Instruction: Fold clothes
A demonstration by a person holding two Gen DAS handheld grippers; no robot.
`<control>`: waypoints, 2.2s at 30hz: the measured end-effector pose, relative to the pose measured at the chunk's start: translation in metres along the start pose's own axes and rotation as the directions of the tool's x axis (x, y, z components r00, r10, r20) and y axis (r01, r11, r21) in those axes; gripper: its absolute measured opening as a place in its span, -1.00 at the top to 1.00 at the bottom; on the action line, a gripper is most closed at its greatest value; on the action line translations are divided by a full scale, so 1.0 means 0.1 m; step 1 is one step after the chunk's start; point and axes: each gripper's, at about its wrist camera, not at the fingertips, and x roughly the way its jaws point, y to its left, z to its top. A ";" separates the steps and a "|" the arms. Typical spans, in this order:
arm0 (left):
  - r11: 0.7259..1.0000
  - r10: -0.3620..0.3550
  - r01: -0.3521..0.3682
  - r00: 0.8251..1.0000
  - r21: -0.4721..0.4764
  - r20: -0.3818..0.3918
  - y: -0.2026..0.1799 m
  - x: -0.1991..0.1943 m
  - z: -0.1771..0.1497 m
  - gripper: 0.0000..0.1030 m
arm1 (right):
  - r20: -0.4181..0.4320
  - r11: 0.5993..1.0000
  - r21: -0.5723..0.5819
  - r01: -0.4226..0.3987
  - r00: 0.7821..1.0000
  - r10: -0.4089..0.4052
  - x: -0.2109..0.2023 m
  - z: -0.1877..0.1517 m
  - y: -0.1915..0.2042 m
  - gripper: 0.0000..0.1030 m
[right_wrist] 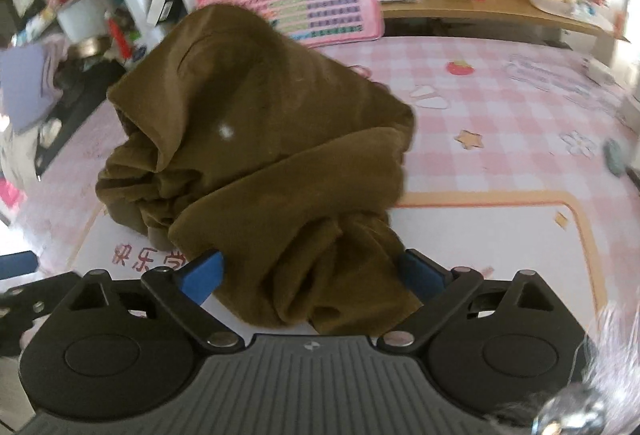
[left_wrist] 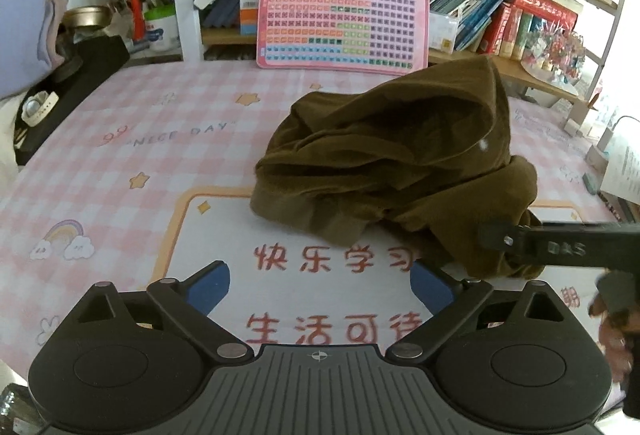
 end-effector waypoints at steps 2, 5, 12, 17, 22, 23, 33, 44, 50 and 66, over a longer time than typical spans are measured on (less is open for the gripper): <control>1.000 -0.008 0.008 1.000 -0.007 -0.002 0.10 -0.01 -0.01 -0.91 | -0.027 1.000 -0.020 0.015 1.000 -0.015 0.08 0.03 0.10 0.37; 1.000 -0.020 0.020 1.000 -0.003 0.002 0.24 -0.04 -0.02 -0.91 | -0.037 1.000 -0.014 -0.017 0.999 0.016 0.07 0.09 0.25 0.84; 0.998 -0.030 0.032 0.999 -0.051 0.035 0.76 -0.14 -0.04 -0.91 | 0.157 0.940 0.043 -0.339 0.931 0.329 -0.57 0.53 0.92 0.87; 0.993 -0.014 0.025 0.995 -0.116 0.099 1.20 -0.29 0.00 -0.91 | 0.317 0.837 -0.114 -0.536 0.778 0.542 -1.22 0.97 1.70 0.87; 0.969 0.057 -0.015 0.985 -0.247 0.166 1.82 -0.51 0.01 -0.92 | 0.410 0.728 -0.239 -0.643 0.612 0.676 -1.74 1.32 2.27 0.87; 0.961 0.067 -0.017 0.983 -0.277 0.171 1.95 -0.53 0.00 -0.92 | 0.431 0.711 -0.257 -0.655 0.580 0.691 -1.84 1.37 2.34 0.87; 0.919 0.056 0.039 0.972 -0.393 0.227 2.32 -0.58 0.02 -0.92 | 0.548 0.849 0.364 -0.383 0.825 0.138 -1.38 1.38 1.24 0.87; 0.967 -0.034 0.057 0.995 -0.247 0.098 1.85 -0.17 0.11 -0.92 | -0.064 0.801 0.589 0.102 0.995 -0.080 -0.32 0.08 -0.03 0.02; 0.973 -0.083 0.087 0.996 -0.216 0.026 1.64 0.05 0.11 -0.92 | -0.108 0.857 0.515 0.009 0.993 0.055 -0.40 -0.10 0.35 0.02; 0.935 0.114 -0.056 0.983 -0.350 0.147 2.21 -0.59 -0.14 -0.92 | -0.072 0.850 -0.510 -0.128 0.992 0.106 0.10 -0.04 2.99 -0.23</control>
